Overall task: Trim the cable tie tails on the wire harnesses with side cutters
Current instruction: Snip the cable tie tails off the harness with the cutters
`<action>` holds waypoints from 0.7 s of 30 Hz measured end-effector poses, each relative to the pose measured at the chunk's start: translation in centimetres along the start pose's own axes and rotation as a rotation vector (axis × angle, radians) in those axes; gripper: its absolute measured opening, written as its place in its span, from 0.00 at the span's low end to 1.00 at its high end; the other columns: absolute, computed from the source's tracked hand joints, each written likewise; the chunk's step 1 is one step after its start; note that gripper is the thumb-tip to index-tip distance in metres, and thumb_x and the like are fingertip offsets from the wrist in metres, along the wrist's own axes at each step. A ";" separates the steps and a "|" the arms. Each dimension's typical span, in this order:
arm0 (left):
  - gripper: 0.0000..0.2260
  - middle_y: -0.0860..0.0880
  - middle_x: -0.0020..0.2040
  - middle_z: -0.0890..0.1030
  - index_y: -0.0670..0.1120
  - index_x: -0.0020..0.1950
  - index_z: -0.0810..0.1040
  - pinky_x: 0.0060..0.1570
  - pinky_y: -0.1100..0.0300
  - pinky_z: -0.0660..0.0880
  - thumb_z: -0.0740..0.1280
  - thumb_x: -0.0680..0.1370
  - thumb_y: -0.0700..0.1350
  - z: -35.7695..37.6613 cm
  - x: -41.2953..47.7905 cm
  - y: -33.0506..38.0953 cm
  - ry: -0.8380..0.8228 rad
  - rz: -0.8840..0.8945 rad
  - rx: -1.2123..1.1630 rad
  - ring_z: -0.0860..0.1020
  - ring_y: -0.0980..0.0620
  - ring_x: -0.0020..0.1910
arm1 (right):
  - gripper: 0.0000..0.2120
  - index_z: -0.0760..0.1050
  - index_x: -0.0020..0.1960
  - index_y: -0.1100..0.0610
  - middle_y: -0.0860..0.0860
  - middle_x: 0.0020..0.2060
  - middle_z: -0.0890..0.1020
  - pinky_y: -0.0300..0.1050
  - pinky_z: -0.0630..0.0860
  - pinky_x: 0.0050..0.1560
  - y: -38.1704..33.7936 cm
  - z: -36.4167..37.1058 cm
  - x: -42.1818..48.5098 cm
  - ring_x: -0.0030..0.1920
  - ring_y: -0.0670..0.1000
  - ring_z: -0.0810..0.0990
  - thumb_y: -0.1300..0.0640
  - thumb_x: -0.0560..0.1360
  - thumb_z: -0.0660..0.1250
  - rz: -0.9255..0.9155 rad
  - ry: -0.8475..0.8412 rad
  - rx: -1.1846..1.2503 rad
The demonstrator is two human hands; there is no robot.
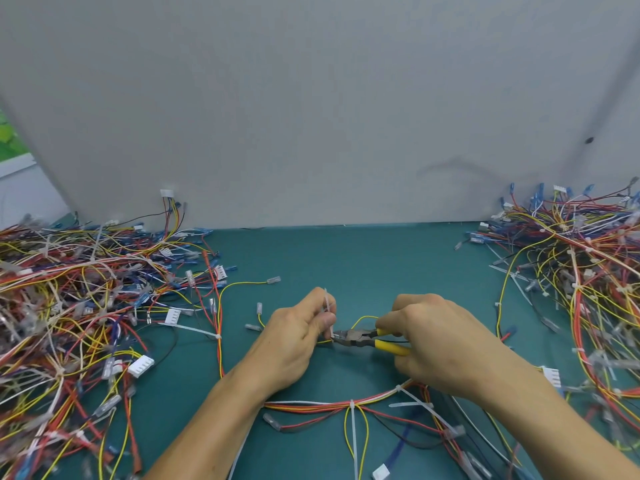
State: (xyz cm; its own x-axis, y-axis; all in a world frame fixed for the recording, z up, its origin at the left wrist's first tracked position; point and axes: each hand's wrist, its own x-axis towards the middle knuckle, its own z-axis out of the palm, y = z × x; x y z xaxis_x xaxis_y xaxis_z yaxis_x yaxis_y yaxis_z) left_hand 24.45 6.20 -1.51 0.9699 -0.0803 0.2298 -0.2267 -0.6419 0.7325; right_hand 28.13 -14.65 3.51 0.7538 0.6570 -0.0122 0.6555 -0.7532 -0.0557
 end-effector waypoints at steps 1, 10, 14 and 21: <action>0.08 0.59 0.32 0.75 0.53 0.43 0.69 0.34 0.65 0.65 0.59 0.82 0.43 0.0 0.0 0.0 -0.001 0.002 0.000 0.68 0.58 0.30 | 0.07 0.75 0.47 0.50 0.47 0.44 0.72 0.45 0.74 0.41 0.0 0.0 0.0 0.45 0.55 0.75 0.55 0.70 0.63 -0.005 -0.001 -0.002; 0.08 0.60 0.30 0.73 0.51 0.43 0.69 0.33 0.68 0.63 0.60 0.82 0.43 0.0 0.0 0.0 -0.010 0.012 -0.001 0.69 0.59 0.30 | 0.04 0.67 0.40 0.49 0.47 0.43 0.72 0.46 0.73 0.41 0.1 0.0 0.1 0.44 0.55 0.75 0.56 0.69 0.62 -0.042 -0.009 -0.023; 0.08 0.60 0.30 0.73 0.51 0.43 0.69 0.32 0.69 0.63 0.60 0.82 0.43 0.0 -0.1 0.0 -0.008 0.016 -0.004 0.69 0.59 0.29 | 0.05 0.66 0.40 0.49 0.46 0.41 0.69 0.46 0.73 0.40 0.1 0.1 0.2 0.44 0.56 0.74 0.56 0.70 0.62 -0.054 -0.005 -0.039; 0.08 0.59 0.31 0.74 0.50 0.43 0.70 0.33 0.68 0.64 0.61 0.82 0.42 0.0 0.0 0.1 -0.010 -0.004 -0.023 0.68 0.59 0.30 | 0.05 0.65 0.40 0.51 0.47 0.40 0.69 0.44 0.67 0.37 -0.1 0.5 0.3 0.43 0.57 0.74 0.57 0.70 0.61 -0.036 0.001 -0.094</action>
State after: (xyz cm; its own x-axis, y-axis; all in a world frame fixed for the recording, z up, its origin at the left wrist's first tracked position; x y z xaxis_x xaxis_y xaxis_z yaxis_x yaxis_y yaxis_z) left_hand 24.42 6.12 -1.45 0.9718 -0.0855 0.2199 -0.2241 -0.6249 0.7479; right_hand 28.26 -14.37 2.96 0.7296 0.6838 -0.0112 0.6836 -0.7288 0.0381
